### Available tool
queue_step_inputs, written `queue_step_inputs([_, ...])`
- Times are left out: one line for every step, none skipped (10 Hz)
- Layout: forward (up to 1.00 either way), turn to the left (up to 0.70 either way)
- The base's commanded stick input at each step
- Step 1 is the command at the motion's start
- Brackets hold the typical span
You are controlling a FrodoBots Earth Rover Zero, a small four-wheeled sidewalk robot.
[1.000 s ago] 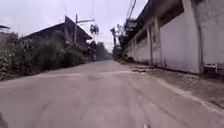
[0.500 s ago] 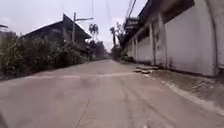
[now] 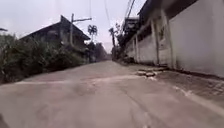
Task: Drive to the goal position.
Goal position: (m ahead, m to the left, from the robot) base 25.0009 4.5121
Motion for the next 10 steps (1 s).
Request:
queue_step_inputs([1.0,0.39])
queue_step_inputs([1.0,0.31])
queue_step_inputs([1.0,0.23])
queue_step_inputs([1.0,0.16])
queue_step_inputs([1.0,0.08])
queue_step_inputs([1.0,0.02])
queue_step_inputs([1.0,0.02])
queue_step_inputs([1.0,0.02])
queue_step_inputs([1.0,0.02])
queue_step_inputs([1.0,0.02])
